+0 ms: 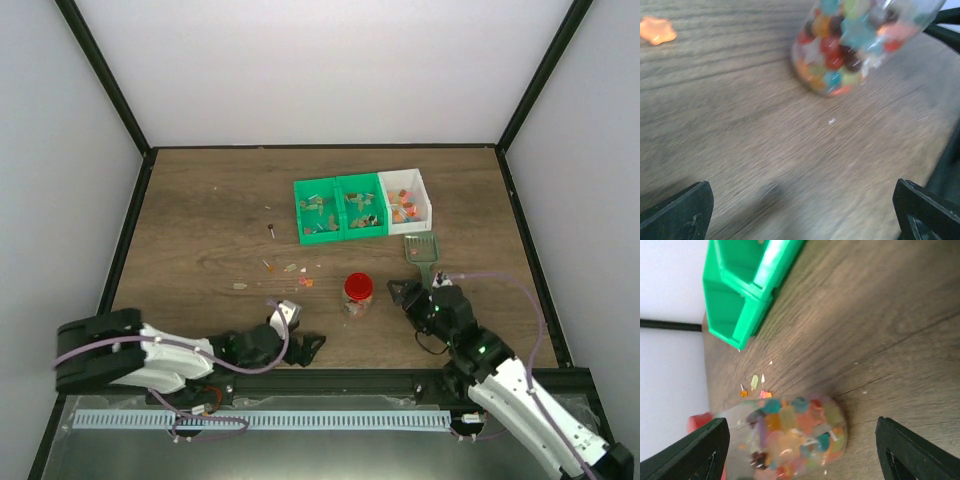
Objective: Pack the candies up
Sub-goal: Screw the bottle lid onto the packing bottle.
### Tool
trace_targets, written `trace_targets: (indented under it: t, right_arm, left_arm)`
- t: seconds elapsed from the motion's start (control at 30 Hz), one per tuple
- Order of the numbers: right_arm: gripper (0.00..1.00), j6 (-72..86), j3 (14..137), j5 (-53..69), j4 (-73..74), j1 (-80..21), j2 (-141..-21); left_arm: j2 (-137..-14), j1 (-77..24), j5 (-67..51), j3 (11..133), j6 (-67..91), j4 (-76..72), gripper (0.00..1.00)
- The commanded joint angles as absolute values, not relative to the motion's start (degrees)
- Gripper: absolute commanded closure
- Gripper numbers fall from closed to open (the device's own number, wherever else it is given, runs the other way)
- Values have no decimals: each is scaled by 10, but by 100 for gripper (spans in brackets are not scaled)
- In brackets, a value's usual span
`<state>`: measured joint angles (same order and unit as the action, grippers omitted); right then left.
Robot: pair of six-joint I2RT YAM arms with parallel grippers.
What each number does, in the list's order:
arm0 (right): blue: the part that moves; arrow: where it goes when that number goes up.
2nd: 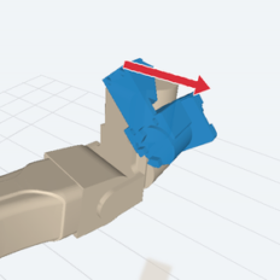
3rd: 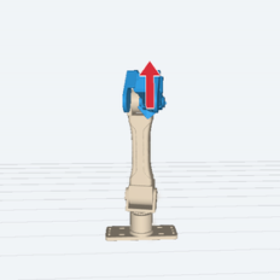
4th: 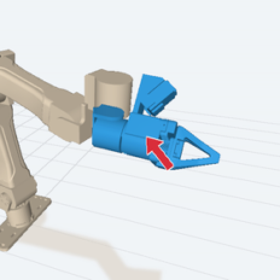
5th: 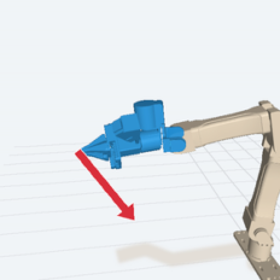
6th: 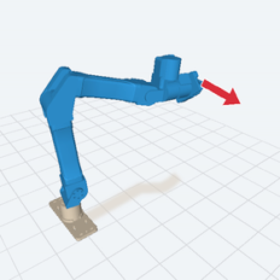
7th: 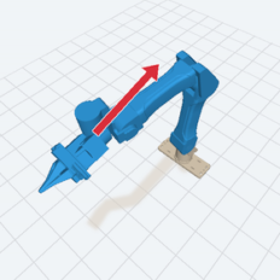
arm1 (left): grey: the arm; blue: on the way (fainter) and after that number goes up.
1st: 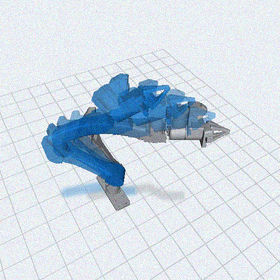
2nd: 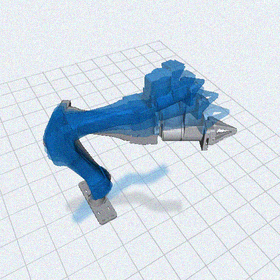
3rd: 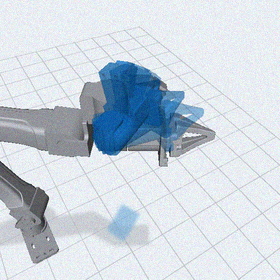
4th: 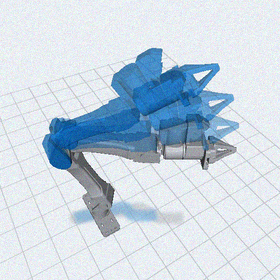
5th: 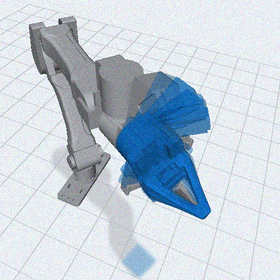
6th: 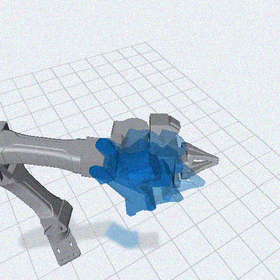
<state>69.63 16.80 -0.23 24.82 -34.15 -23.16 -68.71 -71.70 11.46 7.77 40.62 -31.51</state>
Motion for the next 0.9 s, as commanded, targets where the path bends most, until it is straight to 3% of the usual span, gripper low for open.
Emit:
trace_targets:
  t: [0.0,0.23,0.53,0.67,0.87]
  right_arm:
    - [18,807,53,34,82,-306,-137]
    - [18,766,29,11,103,-289,-82]
    - [19,740,19,42,-3,-271,-197]
    - [24,692,49,56,-17,-257,-246]
    - [25,625,107,43,18,-252,-284]
  left_arm:
    - [-794,-780,263,29,326,-570,0]
    - [-1005,-804,286,61,247,-782,0]
    - [-1194,-789,284,118,174,-1005,0]
    - [-1217,-766,244,150,148,-983,8]
    - [-1209,-730,213,213,108,-911,8]
